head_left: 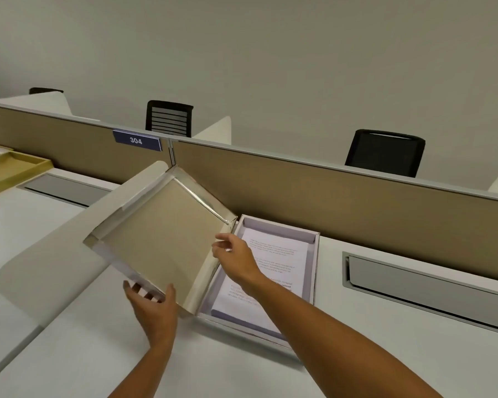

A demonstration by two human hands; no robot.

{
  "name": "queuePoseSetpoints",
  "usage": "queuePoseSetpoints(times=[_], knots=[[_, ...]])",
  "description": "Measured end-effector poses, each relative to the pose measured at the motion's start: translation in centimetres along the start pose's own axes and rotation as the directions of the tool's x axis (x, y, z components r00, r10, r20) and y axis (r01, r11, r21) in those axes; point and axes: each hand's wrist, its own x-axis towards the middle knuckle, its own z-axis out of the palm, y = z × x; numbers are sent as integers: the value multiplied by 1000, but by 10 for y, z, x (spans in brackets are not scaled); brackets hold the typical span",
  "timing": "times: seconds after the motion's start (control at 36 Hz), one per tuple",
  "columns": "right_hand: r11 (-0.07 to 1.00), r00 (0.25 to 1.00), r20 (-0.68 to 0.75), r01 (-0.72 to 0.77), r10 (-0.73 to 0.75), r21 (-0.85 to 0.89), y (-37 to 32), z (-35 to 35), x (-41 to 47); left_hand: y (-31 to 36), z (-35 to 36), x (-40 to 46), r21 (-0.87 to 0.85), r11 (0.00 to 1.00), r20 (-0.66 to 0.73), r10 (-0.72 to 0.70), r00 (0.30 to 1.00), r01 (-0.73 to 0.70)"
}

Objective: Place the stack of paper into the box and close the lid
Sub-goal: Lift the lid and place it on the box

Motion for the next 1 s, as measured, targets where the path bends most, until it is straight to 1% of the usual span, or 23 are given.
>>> queuePoseSetpoints(times=[0.06, 0.17, 0.25, 0.36, 0.42, 0.47, 0.58, 0.69, 0.78, 0.81, 0.83, 0.92, 1.0], knots=[[998, 999, 34, 11, -12, 55, -17, 6, -4, 4, -1, -4, -8, 999, 50, 37, 998, -37], [995, 988, 141, 48, -59, 84, -52, 20, -13, 15, 1, -14, -23, 992, 109, 126, 986, -124], [985, 979, 198, 10, -44, 171, -74, 25, -18, 23, 4, -21, -5, 983, 153, 184, 971, -185], [956, 973, 229, -48, -21, 290, -95, 27, -23, 33, 7, -27, 58, 970, 207, 220, 953, -237], [939, 976, 218, -88, 14, 331, -102, 27, -25, 36, 8, -29, 84, 951, 242, 269, 932, -297], [917, 979, 196, -128, 56, 379, -107, 22, -27, 39, 8, -33, 97, 940, 272, 292, 917, -328], [851, 990, 104, -134, 94, 508, -111, 2, -34, 41, 4, -38, 99, 922, 338, 323, 884, -375], [779, 981, 12, -161, 194, 606, -111, -24, -41, 36, -1, -37, 94, 925, 472, 284, 835, -368], [767, 966, -25, -188, 256, 613, -107, -43, -47, 32, -7, -32, 39, 950, 581, 231, 780, -310], [753, 963, -22, -196, 269, 629, -104, -48, -50, 30, -10, -31, 23, 960, 602, 210, 771, -280], [740, 961, -12, -204, 276, 641, -100, -52, -52, 28, -12, -29, 27, 973, 610, 166, 775, -229], [696, 955, 7, -221, 296, 683, -81, -68, -61, 22, -12, -22, 80, 997, 597, -60, 800, 15], [666, 947, -16, -214, 322, 714, -60, -84, -72, 18, -13, -14, 171, 972, 573, -231, 786, 161]])
